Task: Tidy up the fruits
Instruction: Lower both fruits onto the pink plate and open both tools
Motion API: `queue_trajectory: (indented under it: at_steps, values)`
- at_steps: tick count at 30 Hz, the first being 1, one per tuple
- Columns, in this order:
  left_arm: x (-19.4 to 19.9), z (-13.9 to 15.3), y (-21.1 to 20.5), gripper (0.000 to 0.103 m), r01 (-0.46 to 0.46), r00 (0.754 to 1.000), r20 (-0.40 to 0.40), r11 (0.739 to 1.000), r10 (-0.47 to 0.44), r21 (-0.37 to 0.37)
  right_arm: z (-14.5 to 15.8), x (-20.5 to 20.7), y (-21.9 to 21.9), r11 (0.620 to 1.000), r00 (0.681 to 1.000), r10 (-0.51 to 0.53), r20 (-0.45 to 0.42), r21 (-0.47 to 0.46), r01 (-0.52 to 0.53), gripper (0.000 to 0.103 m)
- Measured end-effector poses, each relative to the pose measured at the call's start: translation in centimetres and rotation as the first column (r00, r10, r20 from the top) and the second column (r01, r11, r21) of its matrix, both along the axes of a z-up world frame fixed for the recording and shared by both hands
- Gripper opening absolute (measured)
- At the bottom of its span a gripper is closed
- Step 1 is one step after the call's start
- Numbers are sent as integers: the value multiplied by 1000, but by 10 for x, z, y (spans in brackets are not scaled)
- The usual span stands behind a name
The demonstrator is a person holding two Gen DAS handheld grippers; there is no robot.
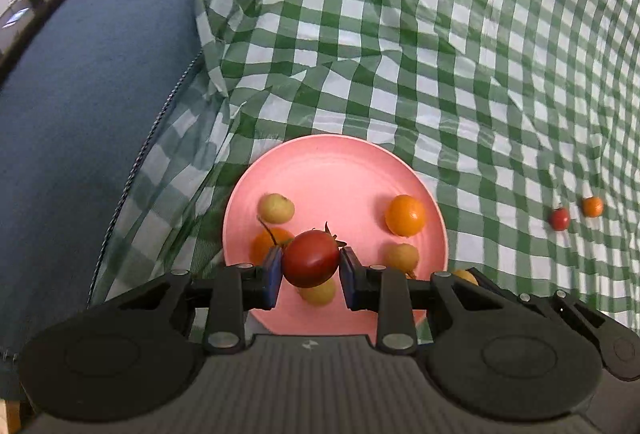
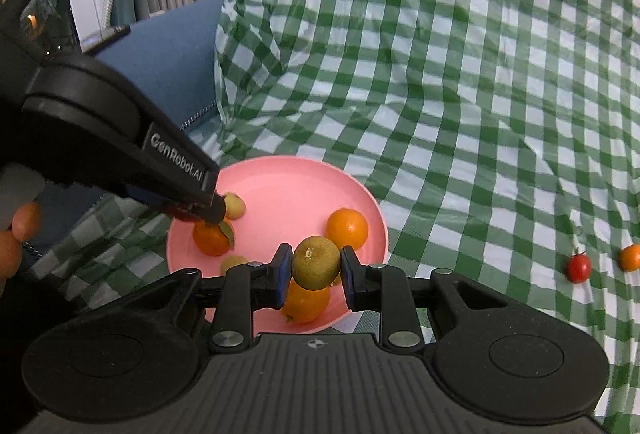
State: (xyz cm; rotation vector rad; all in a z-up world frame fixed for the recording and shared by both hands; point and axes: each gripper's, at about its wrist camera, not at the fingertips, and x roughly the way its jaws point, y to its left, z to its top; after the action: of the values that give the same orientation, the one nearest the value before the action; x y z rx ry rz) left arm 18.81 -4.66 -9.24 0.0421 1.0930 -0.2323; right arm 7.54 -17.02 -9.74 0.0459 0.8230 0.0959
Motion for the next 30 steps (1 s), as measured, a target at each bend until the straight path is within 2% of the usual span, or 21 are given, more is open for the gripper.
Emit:
queue_trajectory:
  at_steps: [9,15,17,19,20,21,24,30]
  values:
    - [21,-24,-11,34,36,999,-20,999,-35,40,-23,16,1,1000,999,10,-37,-3,-10,27]
    - [31,-37,-21,34,71,997,-26,993,-69,96,-32,24,4,1000,999,17,-51,-7,-18,27]
    - [34,-37,-23,48,75,997,-13,990,-74,119,-32,29,4,1000,998,25,-57,-8,-25,27]
    - [36,-32,-22,100,55,998,9,991,-56,125,-28,30,2,1000,999,26,-42,1,-26,39]
    - [36,-27,-19,102,27,999,34,992,-31,127,-24,29,1,1000,999,20,-32,-4,-20,59]
    - [33,-22,-16,103,3,998,62,993,-10,121,-20,27,0,1000,1000,10,-16,-11,-10,73]
    - [29,-10,-5,103,-2,999,53,994,-4,110,-10,19,-2,1000,1000,9,-5,-23,-9,91]
    - [-18,15,23,103,-65,996,77,987,54,144,4,-26,-7,999,998,-27,-65,44,30,97]
